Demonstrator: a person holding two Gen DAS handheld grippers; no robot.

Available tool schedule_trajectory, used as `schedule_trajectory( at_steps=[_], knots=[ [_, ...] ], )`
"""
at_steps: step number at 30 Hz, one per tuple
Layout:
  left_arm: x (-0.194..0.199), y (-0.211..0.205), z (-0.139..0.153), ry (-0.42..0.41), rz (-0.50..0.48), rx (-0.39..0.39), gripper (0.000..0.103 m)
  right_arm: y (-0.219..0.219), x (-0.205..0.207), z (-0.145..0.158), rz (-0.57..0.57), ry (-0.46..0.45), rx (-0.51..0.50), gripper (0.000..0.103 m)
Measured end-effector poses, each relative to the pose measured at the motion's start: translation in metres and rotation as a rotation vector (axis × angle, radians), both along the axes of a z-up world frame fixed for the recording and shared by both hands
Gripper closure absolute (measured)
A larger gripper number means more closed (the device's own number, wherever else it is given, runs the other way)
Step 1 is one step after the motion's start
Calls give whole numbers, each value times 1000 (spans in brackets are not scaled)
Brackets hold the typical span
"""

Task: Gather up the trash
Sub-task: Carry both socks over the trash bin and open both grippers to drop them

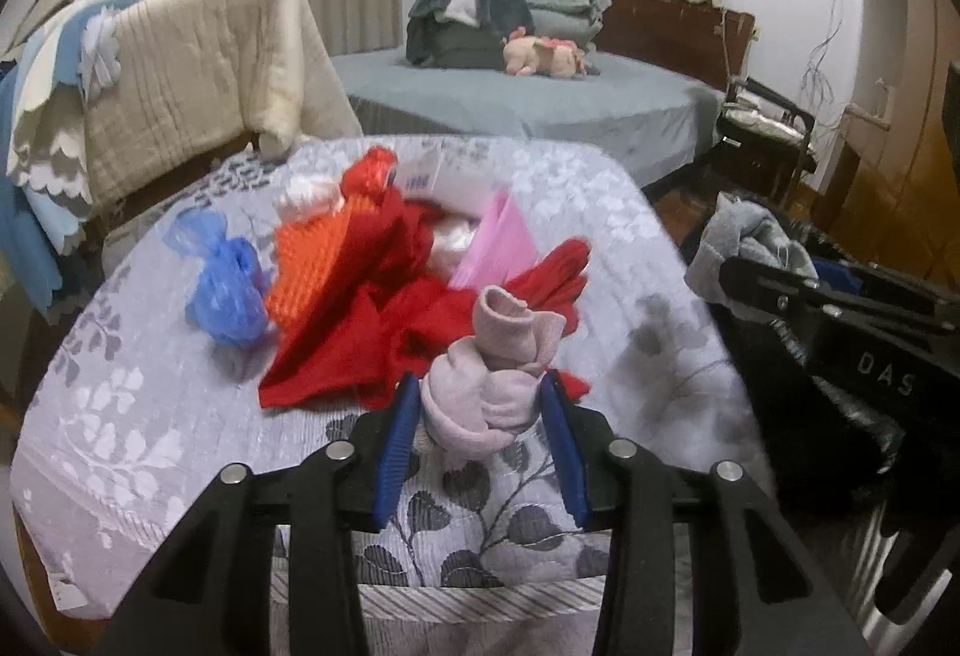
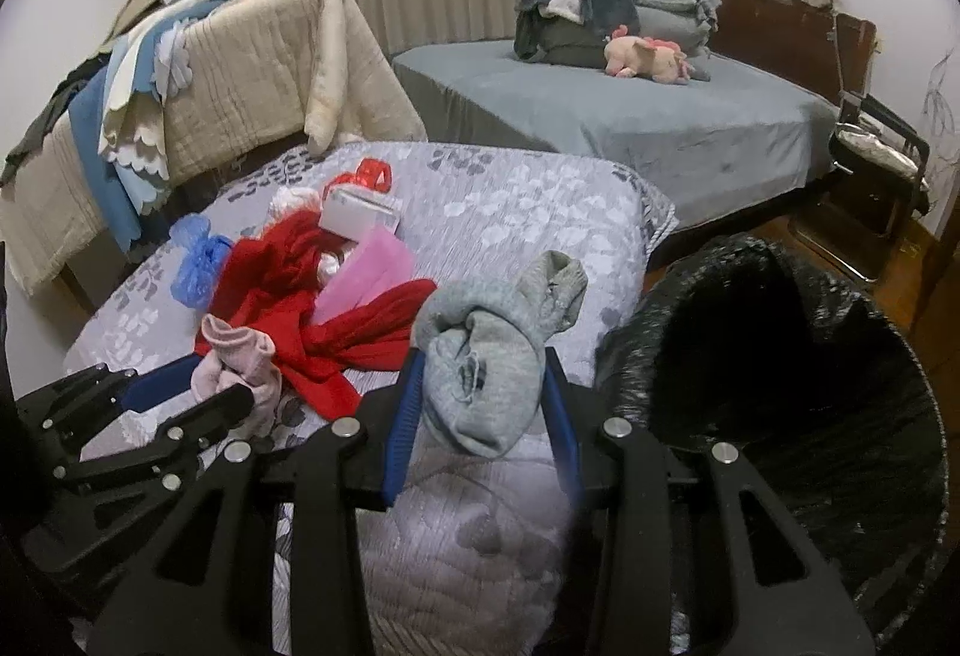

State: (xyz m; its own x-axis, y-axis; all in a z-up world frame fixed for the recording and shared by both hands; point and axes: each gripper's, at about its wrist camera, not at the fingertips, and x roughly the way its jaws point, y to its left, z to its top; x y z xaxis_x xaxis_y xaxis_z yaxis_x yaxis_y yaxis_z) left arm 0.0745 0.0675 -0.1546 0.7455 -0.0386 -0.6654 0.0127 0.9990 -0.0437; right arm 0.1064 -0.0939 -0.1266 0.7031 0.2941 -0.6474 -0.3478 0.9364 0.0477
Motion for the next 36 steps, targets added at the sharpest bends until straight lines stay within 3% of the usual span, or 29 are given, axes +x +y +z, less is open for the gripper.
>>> schedule_trajectory(
  at_steps=[6,13,26,27,29,31,36],
  knots=[
    [-1,-18,27,-57,-45,-13,62,-28,-12,21,-51,-38,16,66],
    [17,-64,46,-96,-161,-36,62,-81,-19,32,-172,-65,3,65],
    [48,-164,52,-94,-362,-98,61,-167,-30,24,-378,-71,-47,63],
    [49,-170,51,-92,-375,-99,60,-171,-31,23,-387,-69,-51,61],
    [52,-179,50,-89,-394,-100,57,-177,-33,22,-410,-75,-58,47],
    [52,-180,49,-87,-392,-99,44,-181,-36,23,-426,-83,-58,40],
    [48,-162,49,-86,-339,-90,32,-184,-40,26,-441,-106,-54,19]
  ],
)
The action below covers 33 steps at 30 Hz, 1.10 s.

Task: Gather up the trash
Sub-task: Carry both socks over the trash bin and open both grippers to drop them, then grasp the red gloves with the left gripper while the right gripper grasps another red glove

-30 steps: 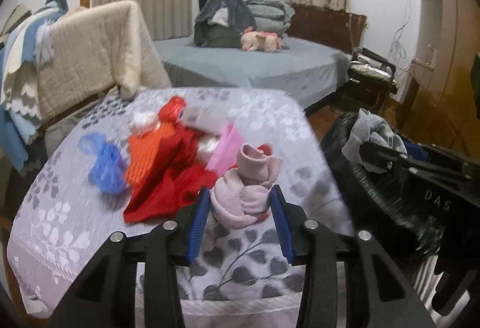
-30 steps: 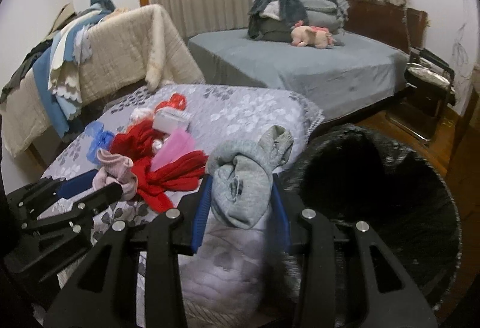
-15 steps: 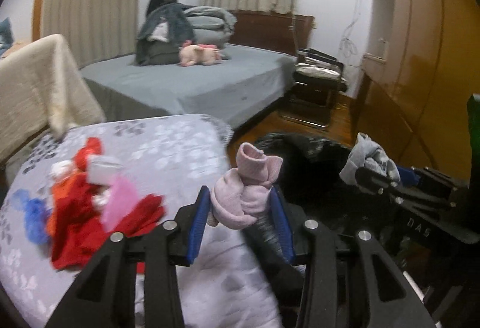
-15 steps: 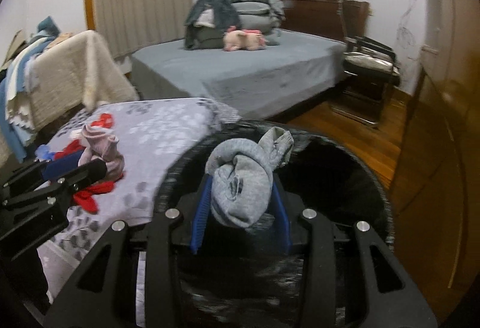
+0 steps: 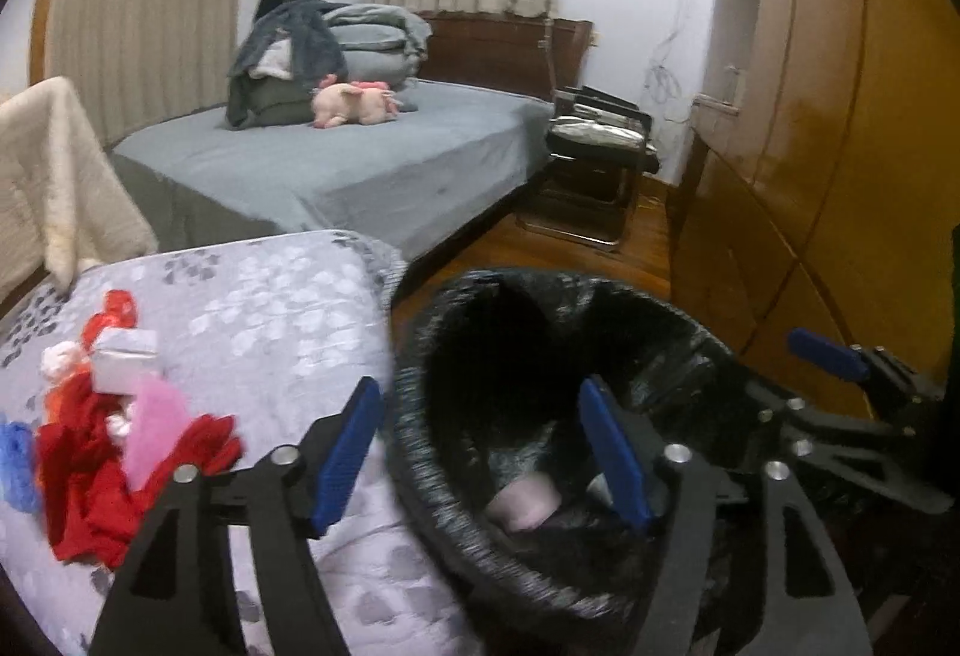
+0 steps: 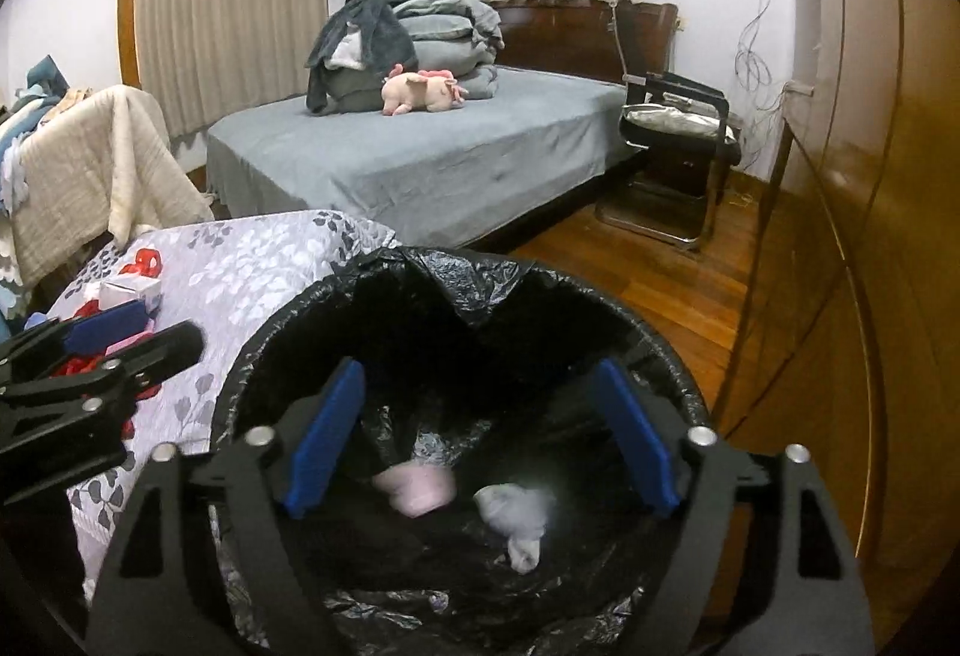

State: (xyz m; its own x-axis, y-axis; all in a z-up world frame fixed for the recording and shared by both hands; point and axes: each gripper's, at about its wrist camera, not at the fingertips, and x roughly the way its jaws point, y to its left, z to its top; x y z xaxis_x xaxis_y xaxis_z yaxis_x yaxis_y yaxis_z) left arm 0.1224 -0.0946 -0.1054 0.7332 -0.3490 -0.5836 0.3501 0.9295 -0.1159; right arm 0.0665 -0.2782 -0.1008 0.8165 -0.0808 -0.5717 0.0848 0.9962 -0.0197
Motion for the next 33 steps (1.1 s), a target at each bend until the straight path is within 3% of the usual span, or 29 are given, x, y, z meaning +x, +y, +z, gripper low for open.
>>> schedule_trajectory(
  at_steps=[2,4,9,20,33],
  knots=[
    [-2,17,1,-6,42,10,26,4,0,3,0,-10,5,11],
    [-6,36,3,-12,89,14,19,14,2,6,15,-14,17,9],
    [-17,85,8,-42,203,49,14,47,9,9,89,-15,47,7],
    [-35,195,-5,-30,467,110,13,159,32,5,330,-8,50,7],
    [-33,257,-40,36,580,120,14,249,62,-45,443,77,36,7]
  ],
)
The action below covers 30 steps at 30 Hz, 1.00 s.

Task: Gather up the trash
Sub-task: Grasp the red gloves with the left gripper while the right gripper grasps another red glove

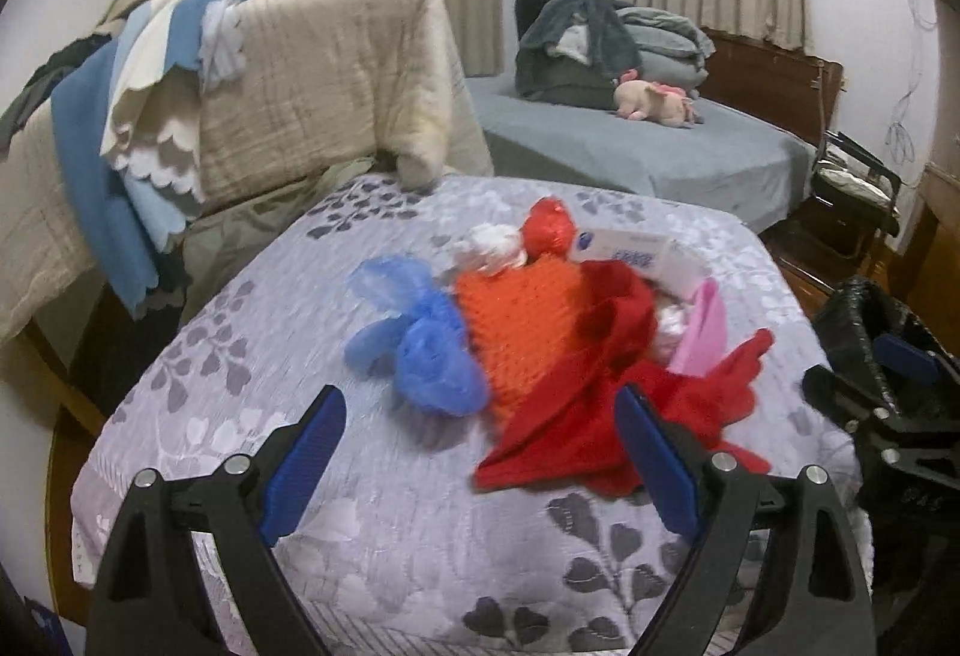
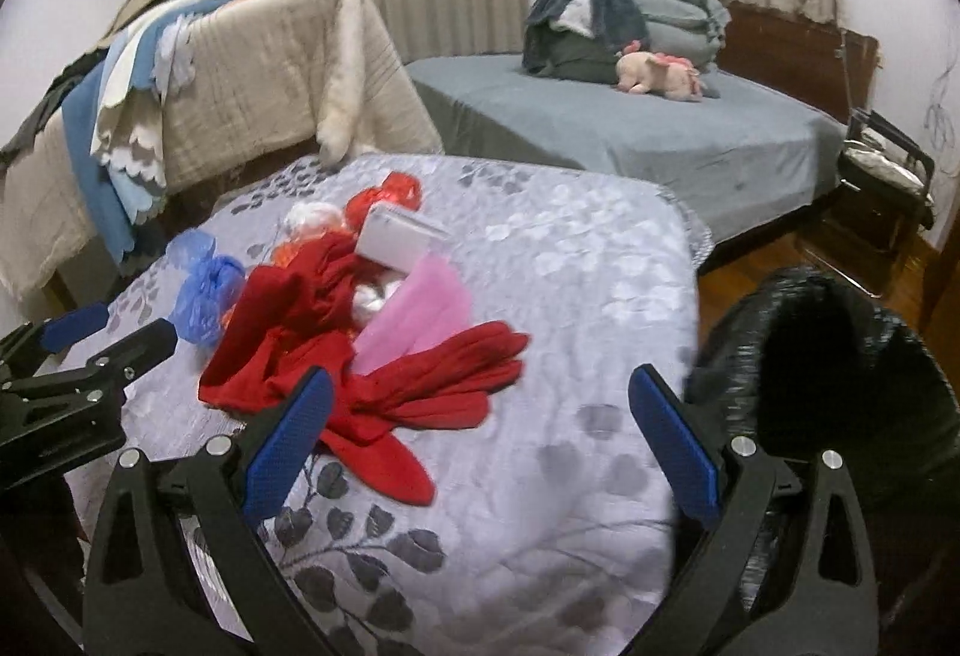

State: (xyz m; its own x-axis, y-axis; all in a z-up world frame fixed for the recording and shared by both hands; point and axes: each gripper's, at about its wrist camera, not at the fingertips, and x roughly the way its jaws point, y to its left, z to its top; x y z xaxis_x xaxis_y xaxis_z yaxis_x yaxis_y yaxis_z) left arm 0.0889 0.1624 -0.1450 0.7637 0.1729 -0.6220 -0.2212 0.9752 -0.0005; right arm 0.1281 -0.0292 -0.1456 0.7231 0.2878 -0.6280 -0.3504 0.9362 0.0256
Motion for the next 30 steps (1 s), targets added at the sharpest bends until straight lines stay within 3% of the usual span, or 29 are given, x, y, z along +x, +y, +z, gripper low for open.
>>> schedule_trajectory(
  at_steps=[11,13,15,18,21,23,26,30],
  knots=[
    [5,15,-10,19,11,-13,15,28,31,-31,5,64,-45,11],
    [7,16,-12,22,7,-14,15,27,36,-35,9,90,-42,23],
    [9,15,-14,28,1,-14,16,25,41,-40,19,126,-28,26],
    [12,12,-17,34,-9,-19,16,25,43,-44,50,159,-9,40],
    [16,8,-19,38,-20,-23,18,29,42,-44,94,172,-5,56],
    [19,4,-20,42,-34,-23,20,32,39,-44,132,181,4,73],
    [23,-1,-22,48,-55,-26,30,34,35,-42,162,179,6,85],
    [32,-10,-26,63,-87,-32,46,31,28,-35,174,165,6,89]
  ],
)
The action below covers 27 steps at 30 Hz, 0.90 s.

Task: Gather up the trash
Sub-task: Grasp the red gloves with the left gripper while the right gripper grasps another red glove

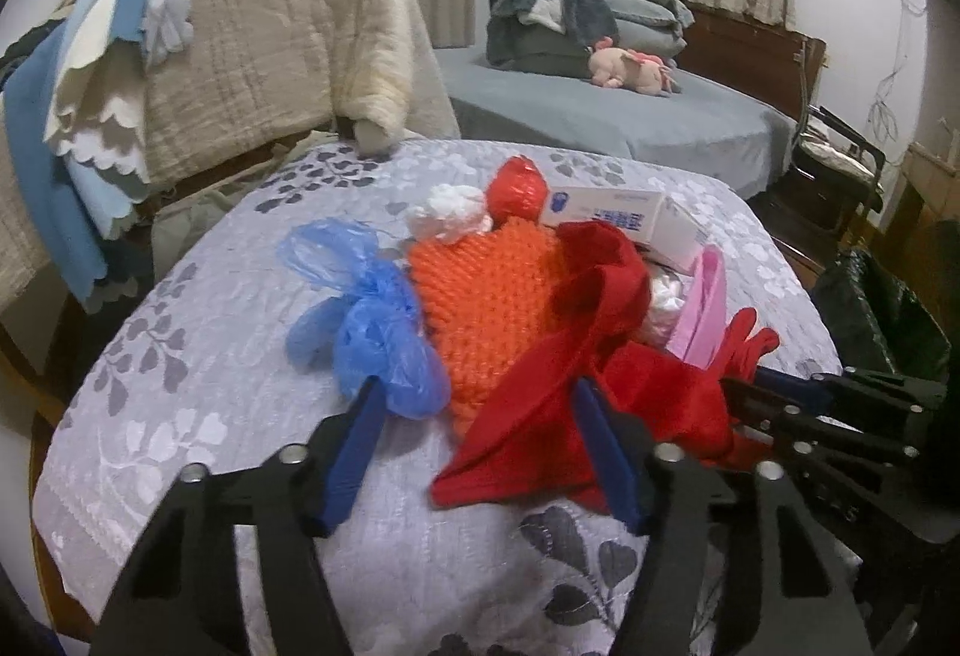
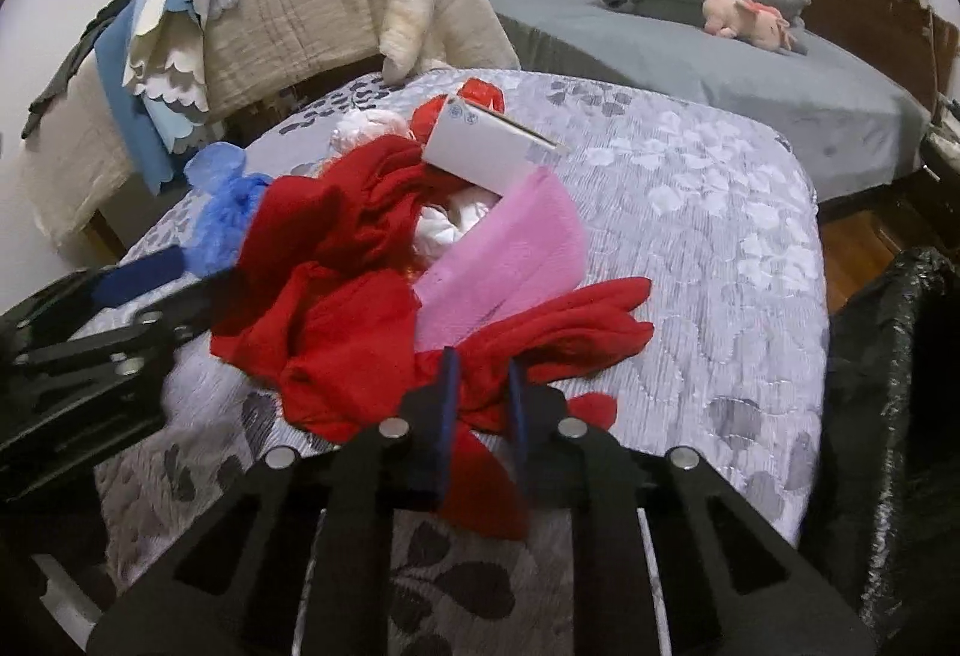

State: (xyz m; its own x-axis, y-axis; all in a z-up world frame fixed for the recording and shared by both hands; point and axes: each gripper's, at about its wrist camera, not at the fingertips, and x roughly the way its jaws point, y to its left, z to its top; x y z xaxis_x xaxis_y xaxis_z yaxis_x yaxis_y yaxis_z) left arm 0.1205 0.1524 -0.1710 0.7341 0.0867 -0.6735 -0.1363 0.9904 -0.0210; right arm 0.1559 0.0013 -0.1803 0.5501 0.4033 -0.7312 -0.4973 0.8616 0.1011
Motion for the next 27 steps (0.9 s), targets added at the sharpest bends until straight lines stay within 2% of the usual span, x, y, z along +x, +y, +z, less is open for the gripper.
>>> schedule_trajectory(
  at_steps=[2,4,6,10,15,17,19,27],
  knots=[
    [3,-5,-1,3,-17,1,55,-4,-3,6,-3,-12,4,90],
    [6,-11,-2,11,-33,10,71,-8,-4,10,-9,-20,6,90],
    [8,-16,-3,17,-38,18,78,-13,-5,15,-21,-27,10,90],
    [3,-22,3,2,-48,20,86,-23,-7,28,-41,-50,28,90],
    [-8,-27,9,-9,-46,17,86,-35,-10,43,-59,-78,44,90],
    [-11,-26,13,-13,-41,13,79,-39,-11,46,-64,-84,43,90],
    [-12,-27,15,-23,-42,12,68,-43,-11,48,-73,-88,38,90],
    [7,-39,19,-56,-79,35,65,-58,-9,54,-105,-97,43,90]
  ],
)
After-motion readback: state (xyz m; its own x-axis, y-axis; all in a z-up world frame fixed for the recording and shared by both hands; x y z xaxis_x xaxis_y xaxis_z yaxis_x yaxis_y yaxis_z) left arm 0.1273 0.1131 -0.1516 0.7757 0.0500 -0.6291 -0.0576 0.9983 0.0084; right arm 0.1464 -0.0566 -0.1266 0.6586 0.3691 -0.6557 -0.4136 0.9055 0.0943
